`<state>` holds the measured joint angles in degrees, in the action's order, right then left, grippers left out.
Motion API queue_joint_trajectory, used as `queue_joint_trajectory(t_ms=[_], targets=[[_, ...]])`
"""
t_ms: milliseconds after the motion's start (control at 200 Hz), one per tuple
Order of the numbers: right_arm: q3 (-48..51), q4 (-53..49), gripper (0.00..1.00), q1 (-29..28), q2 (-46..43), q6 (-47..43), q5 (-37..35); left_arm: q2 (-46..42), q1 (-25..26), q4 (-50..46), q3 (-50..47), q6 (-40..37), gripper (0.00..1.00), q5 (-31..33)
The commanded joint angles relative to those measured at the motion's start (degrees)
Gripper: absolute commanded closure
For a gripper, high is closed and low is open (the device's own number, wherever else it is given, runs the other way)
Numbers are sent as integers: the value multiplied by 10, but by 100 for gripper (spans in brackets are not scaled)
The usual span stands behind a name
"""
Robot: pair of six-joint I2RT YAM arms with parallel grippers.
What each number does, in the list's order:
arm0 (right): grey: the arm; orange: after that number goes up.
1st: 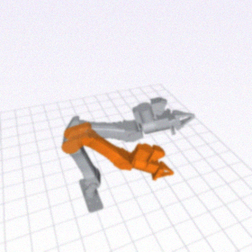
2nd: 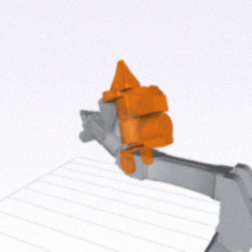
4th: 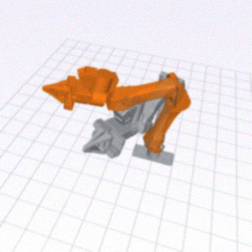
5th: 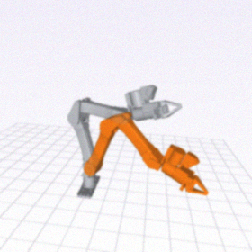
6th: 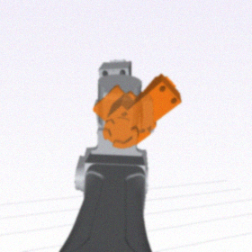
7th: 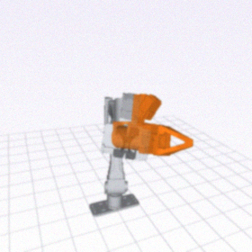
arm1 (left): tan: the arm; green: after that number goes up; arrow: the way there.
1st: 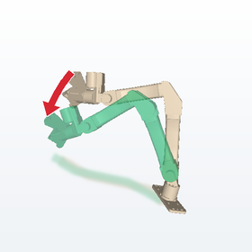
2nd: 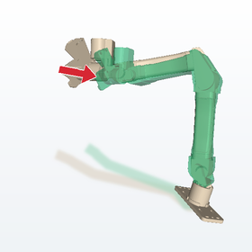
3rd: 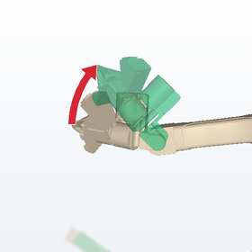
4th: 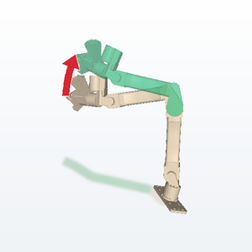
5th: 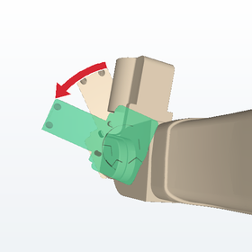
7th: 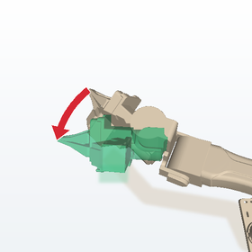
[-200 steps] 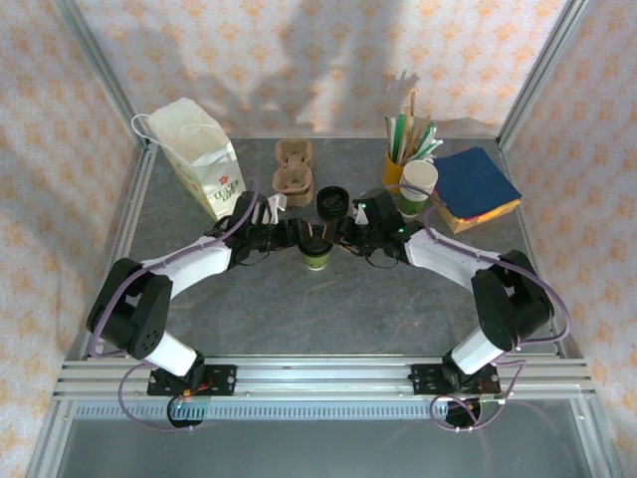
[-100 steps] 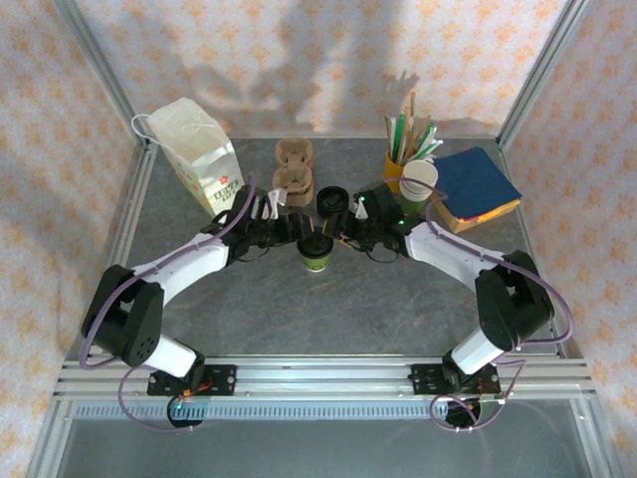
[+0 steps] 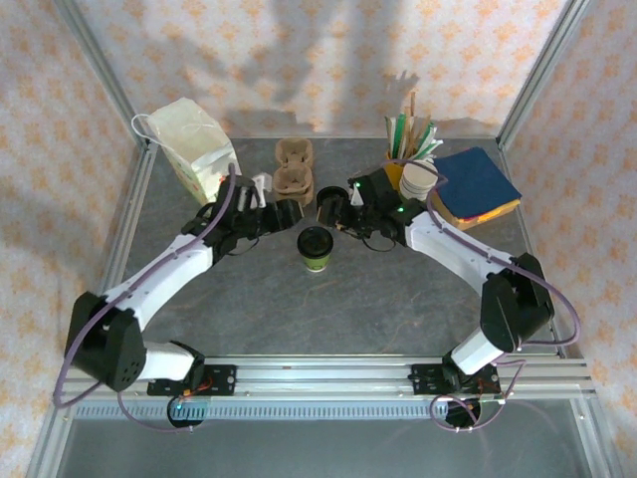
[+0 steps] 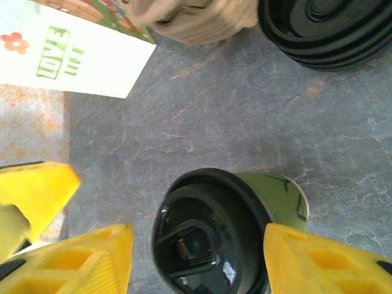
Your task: Pack the takeout coffee
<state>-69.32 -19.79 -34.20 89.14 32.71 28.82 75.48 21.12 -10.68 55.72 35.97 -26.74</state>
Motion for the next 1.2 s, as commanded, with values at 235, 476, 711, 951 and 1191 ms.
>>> queue_joint_trajectory(t_ms=[235,476,711,951,1191], targets=[[-65,-107,17,-61,-34,-60,-112,-142,-89,-26,-56,-5,33,50],[-115,-184,17,-110,9,-121,-217,-177,-102,-61,-57,-38,33,72],[-158,-223,11,-147,62,-153,-282,-190,-105,-77,-57,-42,32,94],[-174,-227,10,-164,92,-170,-296,-193,-107,-77,-66,-41,32,92],[-184,-237,10,-167,115,-179,-289,-195,-107,-79,-72,-42,31,93]])
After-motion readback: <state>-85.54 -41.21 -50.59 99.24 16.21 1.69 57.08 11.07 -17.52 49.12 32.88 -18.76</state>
